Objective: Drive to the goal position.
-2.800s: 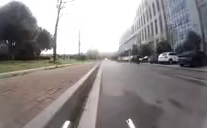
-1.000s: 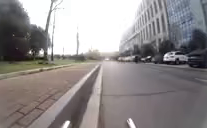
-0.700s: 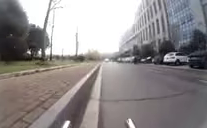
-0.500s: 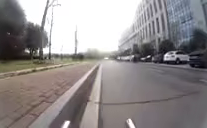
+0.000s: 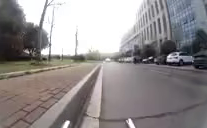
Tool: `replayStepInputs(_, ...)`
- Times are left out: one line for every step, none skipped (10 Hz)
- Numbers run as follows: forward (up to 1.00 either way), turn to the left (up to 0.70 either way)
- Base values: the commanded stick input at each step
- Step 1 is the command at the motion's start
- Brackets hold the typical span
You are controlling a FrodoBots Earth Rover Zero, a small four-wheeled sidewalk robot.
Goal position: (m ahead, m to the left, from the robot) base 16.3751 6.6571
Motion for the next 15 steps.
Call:
replayStepInputs(0.67,-0.13)
replayStepInputs(0.67,-0.13)
replayStepInputs(0.67,-0.13)
replayStepInputs(0.67,-0.13)
replayStepInputs(0.67,-0.13)
replayStepInputs(0.67,-0.13)
replayStepInputs(0.67,-0.13)
replayStepInputs(0.67,-0.02)
replayStepInputs(0.67,0.00)
replayStepInputs(0.67,0.00)
replayStepInputs(0.67,0.00)
replayStepInputs(0.67,-0.07)
replayStepInputs(0.67,-0.11)
replayStepInputs(0.67,-0.13)
replayStepInputs(0.67,-0.13)
